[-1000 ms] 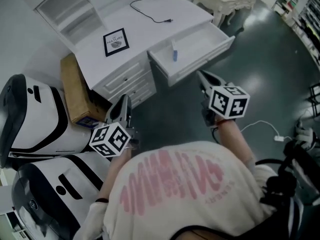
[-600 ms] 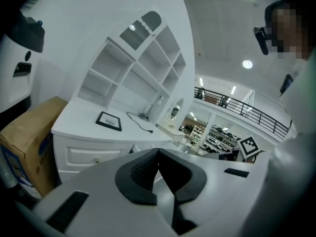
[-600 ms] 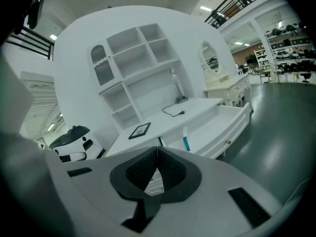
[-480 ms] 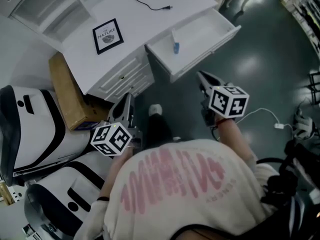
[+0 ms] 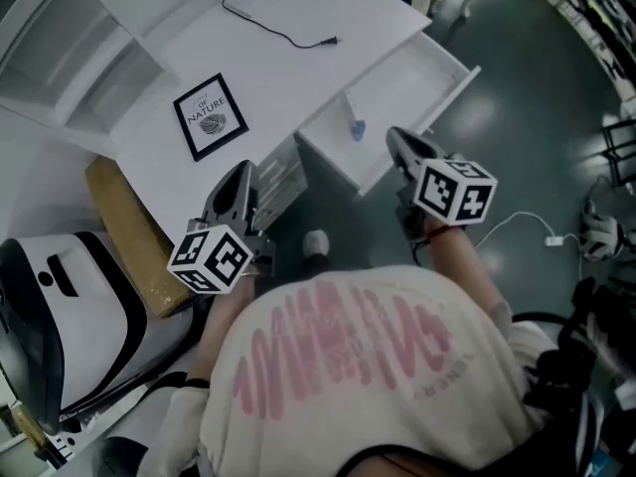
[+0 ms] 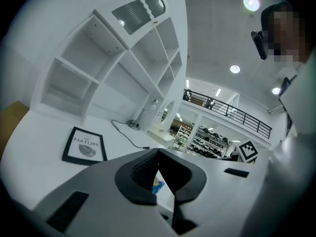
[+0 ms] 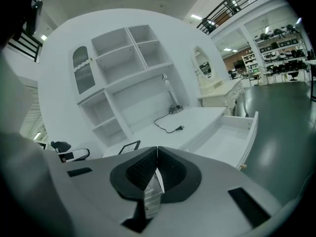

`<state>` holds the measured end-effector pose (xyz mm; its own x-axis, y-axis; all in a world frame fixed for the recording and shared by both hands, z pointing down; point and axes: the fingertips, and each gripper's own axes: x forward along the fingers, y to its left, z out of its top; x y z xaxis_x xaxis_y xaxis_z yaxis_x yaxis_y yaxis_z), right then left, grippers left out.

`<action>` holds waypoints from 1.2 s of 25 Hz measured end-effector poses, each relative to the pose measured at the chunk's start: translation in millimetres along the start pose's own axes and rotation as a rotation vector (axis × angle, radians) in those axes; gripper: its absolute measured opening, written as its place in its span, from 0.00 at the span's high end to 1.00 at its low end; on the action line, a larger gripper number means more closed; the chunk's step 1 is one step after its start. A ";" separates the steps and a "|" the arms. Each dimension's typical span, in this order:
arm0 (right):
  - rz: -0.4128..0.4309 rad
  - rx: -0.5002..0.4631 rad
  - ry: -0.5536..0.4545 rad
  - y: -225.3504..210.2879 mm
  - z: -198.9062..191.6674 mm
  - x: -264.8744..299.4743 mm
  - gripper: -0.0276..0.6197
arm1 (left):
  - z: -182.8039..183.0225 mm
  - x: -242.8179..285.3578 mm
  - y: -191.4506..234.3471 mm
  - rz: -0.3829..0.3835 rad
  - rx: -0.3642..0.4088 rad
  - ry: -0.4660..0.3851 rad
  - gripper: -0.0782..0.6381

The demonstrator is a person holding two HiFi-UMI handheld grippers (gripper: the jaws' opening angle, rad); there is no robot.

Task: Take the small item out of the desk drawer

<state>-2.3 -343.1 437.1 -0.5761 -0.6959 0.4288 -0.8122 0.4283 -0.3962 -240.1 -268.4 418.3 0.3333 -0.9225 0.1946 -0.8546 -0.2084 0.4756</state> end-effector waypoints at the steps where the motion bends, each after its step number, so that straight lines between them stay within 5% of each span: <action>1: -0.004 -0.003 -0.012 2.4 10.0 7.4 0.93 | 11.3 8.0 4.7 -0.010 0.007 -0.003 0.85; 7: -0.048 -0.009 -0.075 5.5 50.6 39.5 0.93 | 52.9 41.4 40.9 -0.022 0.043 0.010 0.85; 15: -0.112 0.015 -0.031 -17.5 48.2 77.9 0.93 | 67.8 63.6 72.9 -0.025 0.040 0.019 0.85; 30: -0.182 0.025 0.351 -70.8 -44.1 147.0 0.93 | 68.4 60.9 128.8 0.076 -0.013 0.053 0.85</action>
<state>-33.5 -450.2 564.0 -0.4232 -0.5175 0.7437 -0.9038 0.2992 -0.3061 -357.1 -373.7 432.7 0.2887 -0.9170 0.2753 -0.8732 -0.1343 0.4685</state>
